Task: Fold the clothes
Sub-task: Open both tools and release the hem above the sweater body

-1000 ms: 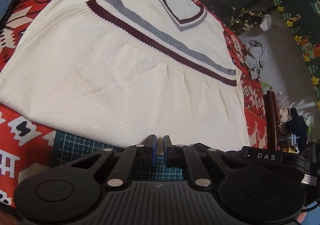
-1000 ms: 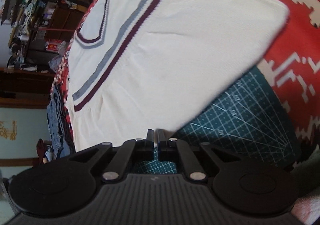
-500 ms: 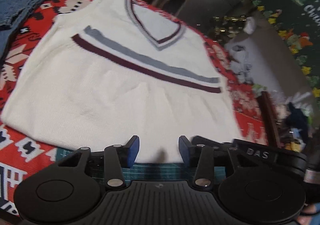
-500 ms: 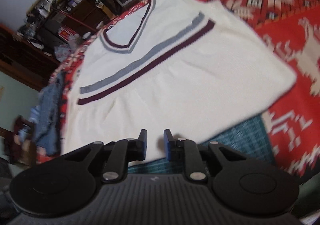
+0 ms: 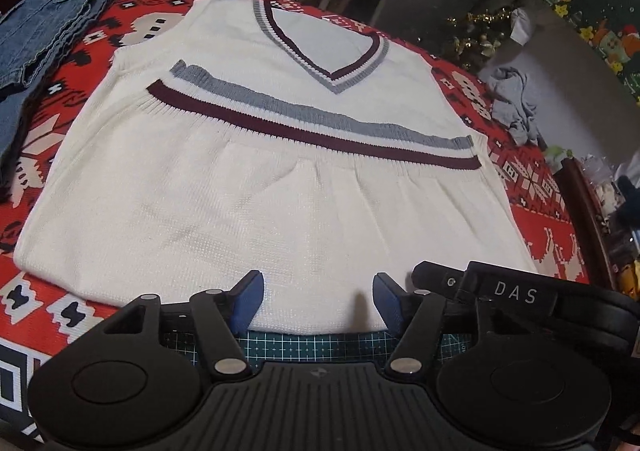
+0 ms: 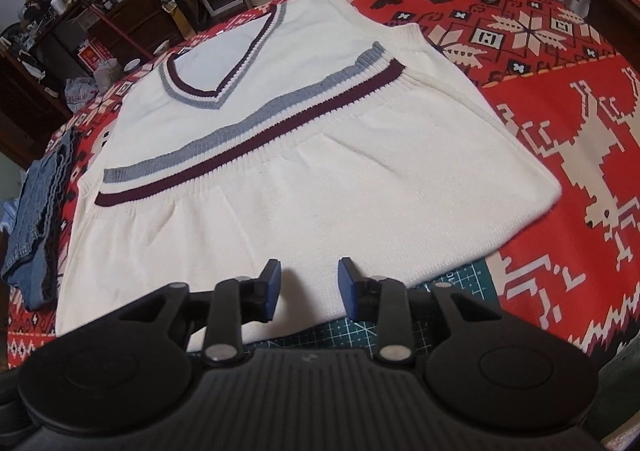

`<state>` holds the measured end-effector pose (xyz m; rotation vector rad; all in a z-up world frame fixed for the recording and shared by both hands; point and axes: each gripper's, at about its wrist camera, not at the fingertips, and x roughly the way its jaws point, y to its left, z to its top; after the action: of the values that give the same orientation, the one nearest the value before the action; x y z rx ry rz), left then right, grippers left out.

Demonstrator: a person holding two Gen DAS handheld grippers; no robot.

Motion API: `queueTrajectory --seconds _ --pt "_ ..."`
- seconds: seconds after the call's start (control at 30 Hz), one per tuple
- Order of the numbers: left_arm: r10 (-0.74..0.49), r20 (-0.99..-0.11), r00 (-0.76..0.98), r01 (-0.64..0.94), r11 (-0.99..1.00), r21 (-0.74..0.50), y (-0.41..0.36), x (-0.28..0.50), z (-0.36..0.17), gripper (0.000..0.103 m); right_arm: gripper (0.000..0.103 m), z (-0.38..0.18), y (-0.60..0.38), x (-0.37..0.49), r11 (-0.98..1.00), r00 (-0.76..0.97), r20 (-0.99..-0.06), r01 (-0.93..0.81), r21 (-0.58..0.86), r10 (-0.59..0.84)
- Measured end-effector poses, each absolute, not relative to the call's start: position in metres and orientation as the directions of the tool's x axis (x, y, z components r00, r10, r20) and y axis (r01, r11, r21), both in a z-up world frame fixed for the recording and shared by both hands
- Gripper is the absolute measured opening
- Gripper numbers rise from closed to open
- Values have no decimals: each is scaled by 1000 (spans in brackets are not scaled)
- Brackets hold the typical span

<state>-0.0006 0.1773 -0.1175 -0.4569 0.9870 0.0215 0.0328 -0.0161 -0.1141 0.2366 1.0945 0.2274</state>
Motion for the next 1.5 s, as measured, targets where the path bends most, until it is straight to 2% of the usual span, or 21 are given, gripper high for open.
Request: queueTrajectory --seconds 0.23,0.43,0.53,0.6,0.7,0.9,0.93,1.0,1.23,1.3,1.4,1.5 --pt "-204 -791 576 -228 890 -395 180 -2 -119 65 41 -114 -21 33 940 438 -840 -37 339 321" --pt "-223 -761 610 -243 861 -447 184 -6 -121 71 50 -116 -27 32 920 446 -824 3 392 350" --pt "-243 -741 626 -243 842 -481 189 -8 -123 71 57 -116 -29 29 909 460 -807 1 417 370" --pt "-251 -724 643 -264 814 -517 194 -11 -125 71 68 -117 -31 26 894 478 -787 5 447 391" --pt "-251 -717 651 -279 799 -533 196 -12 -125 71 71 -118 -33 22 879 504 -761 9 476 407" --pt "-174 -745 644 -282 851 -443 183 -13 -123 60 82 -117 -35 16 907 564 -750 2 420 346" --pt "-158 -746 647 -278 862 -424 180 -13 -122 60 86 -117 -36 16 904 563 -747 0 427 353" --pt "-117 -746 655 -262 892 -370 171 -14 -122 60 101 -116 -36 15 901 554 -748 -8 435 366" --pt "-28 -732 681 -158 970 -184 144 -15 -125 65 102 -113 -30 9 911 565 -736 -71 406 372" --pt "-35 -722 691 -144 972 -184 143 -17 -124 65 102 -111 -32 8 909 583 -720 -80 409 376" --pt "-33 -685 728 -141 970 -197 146 -22 -120 73 102 -108 -34 5 906 610 -695 -94 414 381" --pt "33 -644 764 -176 971 -159 147 -27 -117 78 102 -108 -35 4 922 634 -694 -85 377 342"
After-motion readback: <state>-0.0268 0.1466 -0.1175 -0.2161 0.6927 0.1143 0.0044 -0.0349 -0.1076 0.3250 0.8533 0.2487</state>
